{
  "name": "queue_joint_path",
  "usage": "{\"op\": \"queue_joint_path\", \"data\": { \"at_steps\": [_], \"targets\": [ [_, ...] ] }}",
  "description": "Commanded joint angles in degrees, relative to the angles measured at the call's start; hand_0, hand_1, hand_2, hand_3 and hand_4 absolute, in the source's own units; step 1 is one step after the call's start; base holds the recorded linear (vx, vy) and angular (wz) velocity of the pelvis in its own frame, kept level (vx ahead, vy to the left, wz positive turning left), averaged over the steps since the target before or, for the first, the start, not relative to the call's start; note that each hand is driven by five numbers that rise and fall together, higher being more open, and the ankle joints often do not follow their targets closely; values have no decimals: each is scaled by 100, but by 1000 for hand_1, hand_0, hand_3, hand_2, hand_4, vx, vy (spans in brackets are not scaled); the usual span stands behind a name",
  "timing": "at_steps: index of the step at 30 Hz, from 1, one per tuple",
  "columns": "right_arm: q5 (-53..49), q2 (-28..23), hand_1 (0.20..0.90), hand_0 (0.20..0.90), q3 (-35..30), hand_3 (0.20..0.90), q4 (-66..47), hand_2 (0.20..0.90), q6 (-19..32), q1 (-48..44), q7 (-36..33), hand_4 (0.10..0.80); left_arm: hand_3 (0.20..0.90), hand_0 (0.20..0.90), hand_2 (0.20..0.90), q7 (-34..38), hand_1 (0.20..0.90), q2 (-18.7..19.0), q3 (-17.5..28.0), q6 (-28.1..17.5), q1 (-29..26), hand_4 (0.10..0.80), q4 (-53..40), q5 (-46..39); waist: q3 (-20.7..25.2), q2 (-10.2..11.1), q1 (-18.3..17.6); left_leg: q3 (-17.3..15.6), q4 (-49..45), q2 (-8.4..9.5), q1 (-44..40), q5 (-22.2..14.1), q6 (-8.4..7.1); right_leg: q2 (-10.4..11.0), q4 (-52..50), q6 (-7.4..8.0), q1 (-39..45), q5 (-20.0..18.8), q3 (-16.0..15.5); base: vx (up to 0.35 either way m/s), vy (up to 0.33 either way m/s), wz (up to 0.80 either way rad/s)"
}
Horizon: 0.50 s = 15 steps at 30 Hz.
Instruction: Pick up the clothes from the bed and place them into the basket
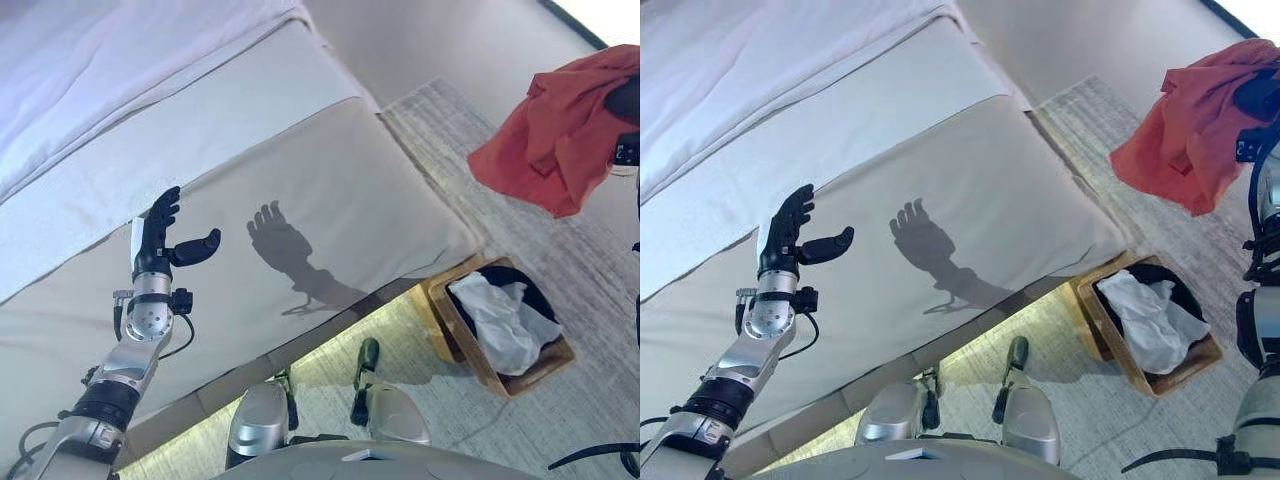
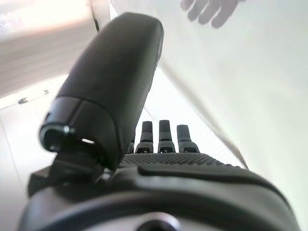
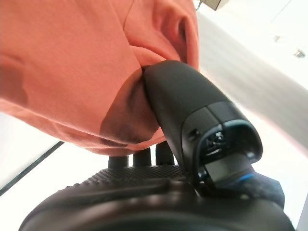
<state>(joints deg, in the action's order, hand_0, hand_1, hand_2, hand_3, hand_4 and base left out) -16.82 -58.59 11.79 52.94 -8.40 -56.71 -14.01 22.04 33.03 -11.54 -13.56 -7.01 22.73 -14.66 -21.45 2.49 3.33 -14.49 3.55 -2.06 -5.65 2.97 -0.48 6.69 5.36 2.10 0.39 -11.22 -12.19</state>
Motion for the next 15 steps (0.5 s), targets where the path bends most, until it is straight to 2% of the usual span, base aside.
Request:
{"op": "queue_joint_path", "data": {
  "at_steps": [1, 7, 15],
  "targets": [
    [178, -603, 300, 300, 146, 200, -259, 300, 543, 413, -1, 100, 900, 900, 900, 64, 900, -72, -423, -396, 67, 800, 114, 56, 1481, 30, -91, 480, 145, -223, -72, -474, -168, 19, -209, 344, 330, 858, 187, -20, -40, -21],
    [363, -444, 300, 300, -129, 200, -463, 300, 330, 1080, 238, 100, 900, 900, 900, 9, 900, -312, -619, -339, -74, 800, 193, 148, 1436, -22, -329, 374, 145, -285, -214, -484, -219, -66, -209, 272, 374, 915, 424, -22, -48, -23],
    [555, -56, 300, 300, -304, 200, -180, 300, -2, 1578, 305, 100, 900, 900, 900, -64, 900, -346, -707, -189, -253, 800, 141, 272, 1311, -111, -489, 178, 145, -374, -192, -442, -313, -98, -151, 259, 302, 894, 479, -20, -59, -8]
  ]
}}
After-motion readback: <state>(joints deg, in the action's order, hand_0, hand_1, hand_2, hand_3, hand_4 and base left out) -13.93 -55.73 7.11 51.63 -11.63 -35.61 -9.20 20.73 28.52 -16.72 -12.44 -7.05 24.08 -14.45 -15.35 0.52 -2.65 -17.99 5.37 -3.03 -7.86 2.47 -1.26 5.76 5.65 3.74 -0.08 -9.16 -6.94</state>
